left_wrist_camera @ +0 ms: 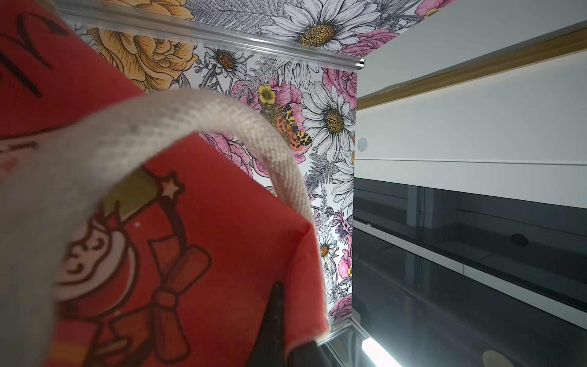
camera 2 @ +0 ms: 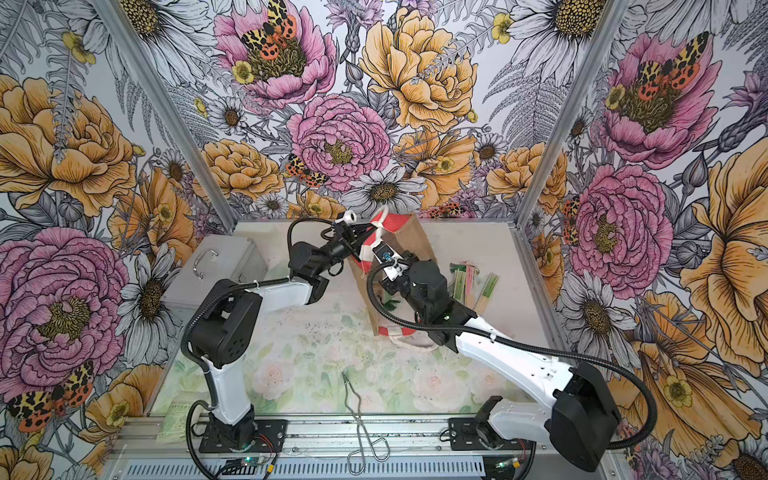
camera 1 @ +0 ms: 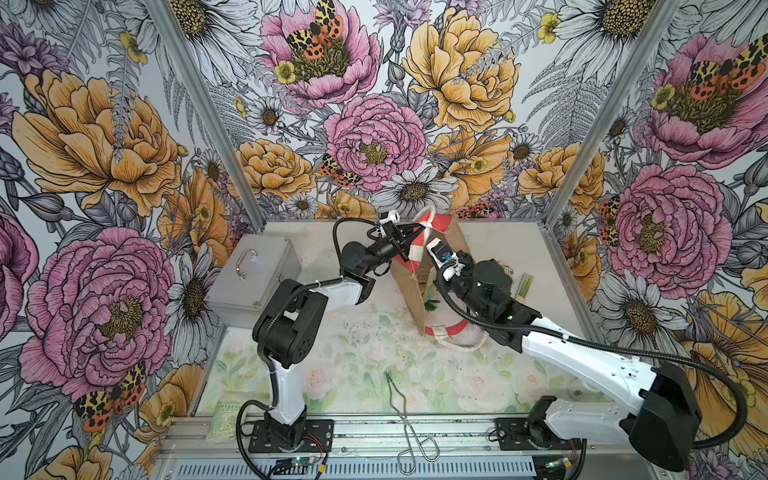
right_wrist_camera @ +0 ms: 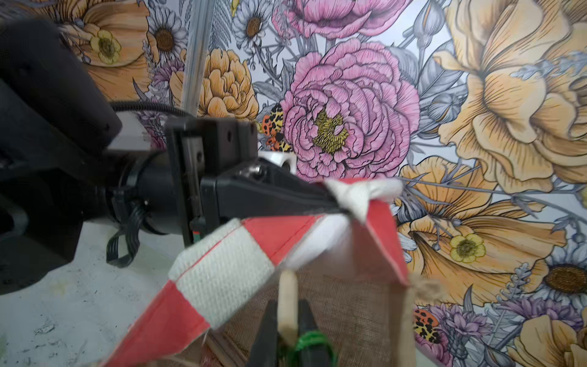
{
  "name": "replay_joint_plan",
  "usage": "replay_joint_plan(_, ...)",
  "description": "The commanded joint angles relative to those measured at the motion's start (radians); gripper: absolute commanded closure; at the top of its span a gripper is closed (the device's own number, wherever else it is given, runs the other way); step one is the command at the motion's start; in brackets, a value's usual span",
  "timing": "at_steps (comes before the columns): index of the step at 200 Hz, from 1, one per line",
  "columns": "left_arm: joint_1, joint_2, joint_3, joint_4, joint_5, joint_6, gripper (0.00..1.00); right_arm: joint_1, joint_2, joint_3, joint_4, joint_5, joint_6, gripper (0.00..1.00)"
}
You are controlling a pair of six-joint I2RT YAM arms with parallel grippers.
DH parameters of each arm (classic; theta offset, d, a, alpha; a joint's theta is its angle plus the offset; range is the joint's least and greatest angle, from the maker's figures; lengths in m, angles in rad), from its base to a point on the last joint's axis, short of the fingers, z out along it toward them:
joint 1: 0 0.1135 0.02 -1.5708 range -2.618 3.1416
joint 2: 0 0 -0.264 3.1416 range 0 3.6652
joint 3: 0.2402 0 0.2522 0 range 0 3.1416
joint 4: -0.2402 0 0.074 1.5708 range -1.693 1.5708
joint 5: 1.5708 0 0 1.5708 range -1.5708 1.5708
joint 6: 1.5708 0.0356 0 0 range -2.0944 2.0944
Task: Take out the folding fans from the tote bags
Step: Place the folding fan in the canvas bag.
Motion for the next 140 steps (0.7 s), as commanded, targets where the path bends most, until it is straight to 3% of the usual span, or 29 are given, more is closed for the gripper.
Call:
replay_joint_plan(1, -0.006, -0.018, -0.005, 0.113, -0.044, -0.032, 1.00, -0.012, 0.069, -0.034, 0.014, 0.028, 0.073, 1.00)
replay_joint_plan(28, 0.009, -0.037, -0.022, 0.113, -0.046, -0.025, 1.00, -0.021, 0.104, -0.038, 0.018, 0.038, 0.133, 1.00)
replay_joint_plan(97, 0.010, -0.046, -0.027, 0.114, -0.054, -0.031, 1.00, -0.040, 0.050, -0.093, -0.008, 0.006, 0.248, 0.54)
replay_joint_plan(140, 0.000, -0.044, -0.007, 0.114, -0.064, -0.047, 1.00, -0.076, -0.018, -0.100, -0.097, -0.064, 0.357, 0.43)
